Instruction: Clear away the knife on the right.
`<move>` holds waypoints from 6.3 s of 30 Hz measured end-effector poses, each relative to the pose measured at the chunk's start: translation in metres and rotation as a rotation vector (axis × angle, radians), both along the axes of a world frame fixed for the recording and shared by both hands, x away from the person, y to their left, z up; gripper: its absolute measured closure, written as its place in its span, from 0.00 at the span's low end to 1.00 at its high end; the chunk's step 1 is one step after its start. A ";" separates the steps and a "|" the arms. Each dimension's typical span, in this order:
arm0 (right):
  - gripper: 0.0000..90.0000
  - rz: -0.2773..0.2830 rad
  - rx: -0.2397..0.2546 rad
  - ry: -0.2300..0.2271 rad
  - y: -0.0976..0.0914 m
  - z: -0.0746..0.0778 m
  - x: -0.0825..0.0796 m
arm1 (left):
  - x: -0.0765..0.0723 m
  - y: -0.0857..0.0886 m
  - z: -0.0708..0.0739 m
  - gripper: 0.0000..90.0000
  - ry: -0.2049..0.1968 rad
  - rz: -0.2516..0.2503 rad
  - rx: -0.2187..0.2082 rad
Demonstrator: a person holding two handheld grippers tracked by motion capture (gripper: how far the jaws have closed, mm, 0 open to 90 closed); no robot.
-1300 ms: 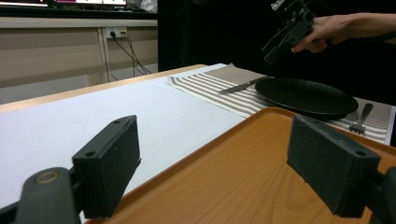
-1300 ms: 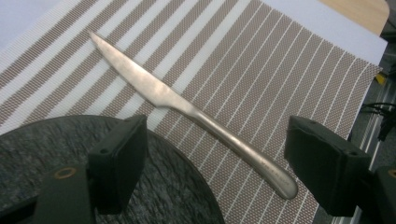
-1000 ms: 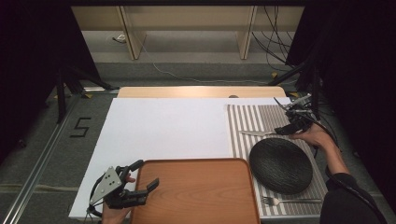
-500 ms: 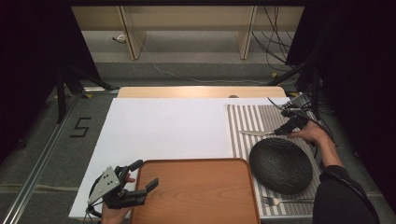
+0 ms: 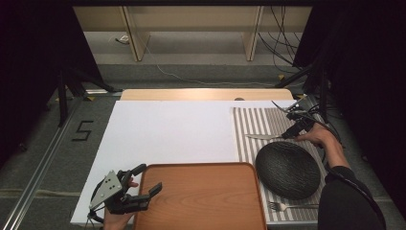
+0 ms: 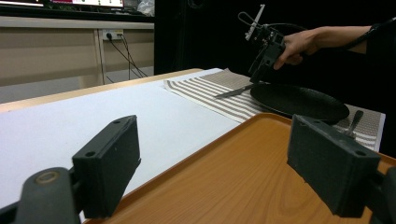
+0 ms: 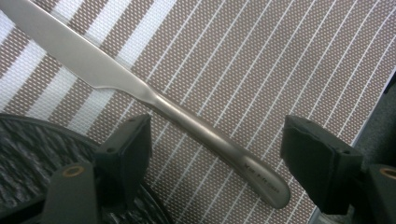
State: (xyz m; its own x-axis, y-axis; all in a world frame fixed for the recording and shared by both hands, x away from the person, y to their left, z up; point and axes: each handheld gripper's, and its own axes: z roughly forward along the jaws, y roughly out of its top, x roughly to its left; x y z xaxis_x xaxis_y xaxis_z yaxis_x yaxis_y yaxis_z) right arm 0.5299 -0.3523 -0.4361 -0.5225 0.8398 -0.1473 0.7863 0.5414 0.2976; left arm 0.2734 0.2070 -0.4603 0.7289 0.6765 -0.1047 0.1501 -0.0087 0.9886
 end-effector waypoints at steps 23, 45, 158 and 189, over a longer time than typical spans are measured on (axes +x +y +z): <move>0.34 0.008 -0.069 0.058 0.006 -0.013 0.010 | 0.001 0.002 -0.001 0.19 0.008 0.006 -0.010; 0.44 0.031 -0.089 0.096 0.012 -0.015 0.012 | 0.000 -0.004 -0.003 0.19 -0.003 -0.007 0.016; 0.90 0.198 0.564 -0.208 0.035 0.059 -0.058 | -0.003 -0.001 -0.003 0.19 -0.025 0.036 0.007; 0.90 0.305 0.743 -0.170 0.102 0.041 -0.132 | -0.007 0.000 -0.002 0.18 -0.059 -0.003 -0.003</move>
State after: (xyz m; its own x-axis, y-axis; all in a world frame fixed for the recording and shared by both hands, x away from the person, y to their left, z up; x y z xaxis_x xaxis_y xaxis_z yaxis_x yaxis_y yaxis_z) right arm 0.3977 -0.2505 -0.3952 -0.7644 0.5741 0.2934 0.5479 0.3388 0.7649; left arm 0.2667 0.2067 -0.4621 0.7357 0.6744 -0.0636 0.0920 -0.0064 0.9957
